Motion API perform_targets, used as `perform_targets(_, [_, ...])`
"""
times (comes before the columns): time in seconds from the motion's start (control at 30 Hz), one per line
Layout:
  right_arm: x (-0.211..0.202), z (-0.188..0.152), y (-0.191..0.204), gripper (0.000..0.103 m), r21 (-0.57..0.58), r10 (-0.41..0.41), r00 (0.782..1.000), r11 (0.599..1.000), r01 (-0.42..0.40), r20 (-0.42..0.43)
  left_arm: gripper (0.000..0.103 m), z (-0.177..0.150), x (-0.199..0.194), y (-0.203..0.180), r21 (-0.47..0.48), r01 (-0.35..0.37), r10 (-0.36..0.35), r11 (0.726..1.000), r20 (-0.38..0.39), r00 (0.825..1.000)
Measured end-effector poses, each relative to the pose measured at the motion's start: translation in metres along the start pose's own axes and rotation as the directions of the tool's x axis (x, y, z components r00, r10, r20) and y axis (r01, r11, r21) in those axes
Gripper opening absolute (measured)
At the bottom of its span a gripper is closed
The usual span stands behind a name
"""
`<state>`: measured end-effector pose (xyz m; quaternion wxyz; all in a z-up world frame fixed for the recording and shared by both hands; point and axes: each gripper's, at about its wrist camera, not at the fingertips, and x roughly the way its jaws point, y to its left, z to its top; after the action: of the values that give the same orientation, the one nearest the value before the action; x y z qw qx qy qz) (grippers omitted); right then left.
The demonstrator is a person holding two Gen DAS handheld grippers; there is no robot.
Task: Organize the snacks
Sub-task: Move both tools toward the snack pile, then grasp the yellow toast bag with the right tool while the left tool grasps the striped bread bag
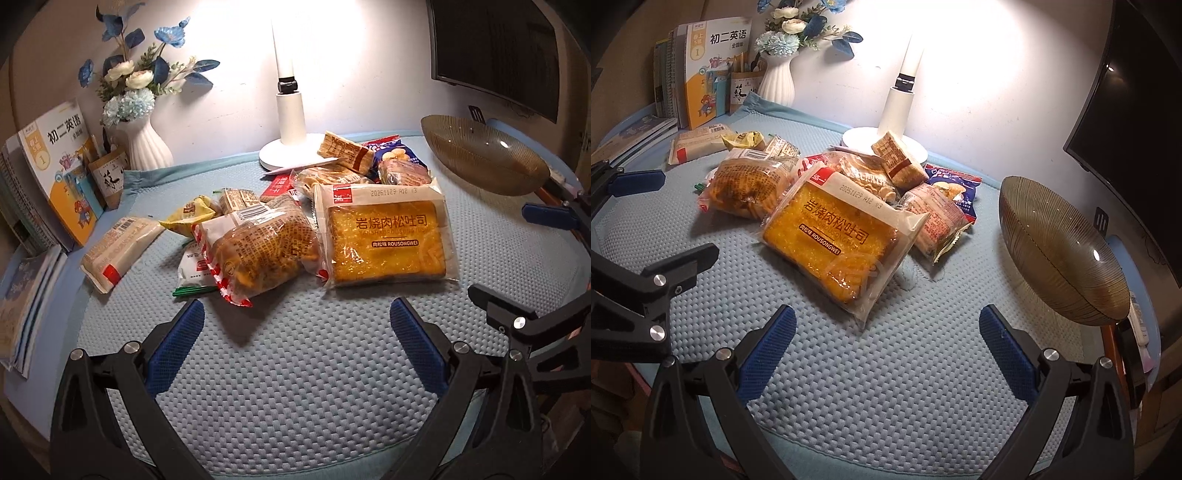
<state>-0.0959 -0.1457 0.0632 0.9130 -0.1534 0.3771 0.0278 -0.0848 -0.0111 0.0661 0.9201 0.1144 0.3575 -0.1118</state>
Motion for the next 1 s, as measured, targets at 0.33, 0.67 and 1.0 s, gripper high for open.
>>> perform_targets(0.33, [0.004, 0.007, -0.004, 0.098, -0.009, -0.005, 1.0, 1.0, 0.005, 0.013, 0.1, 0.006, 0.0, 0.0, 0.038, 0.01, -0.01, 0.999, 0.004, 1.0])
perform_targets(0.67, [0.012, 0.049, -0.017, 0.098, -0.129, 0.143, 0.986, 0.983, -0.131, 0.091, 0.1, 0.041, 0.008, 0.023, 0.209, 0.178, -0.178, 0.962, -0.017, 0.984])
perform_targets(1.0, [0.092, 0.095, -0.02, 0.081, -0.148, 0.349, 0.936, 0.924, -0.353, -0.054, 0.1, 0.079, 0.09, 0.064, 0.176, 0.309, -0.288, 0.935, -0.136, 0.948])
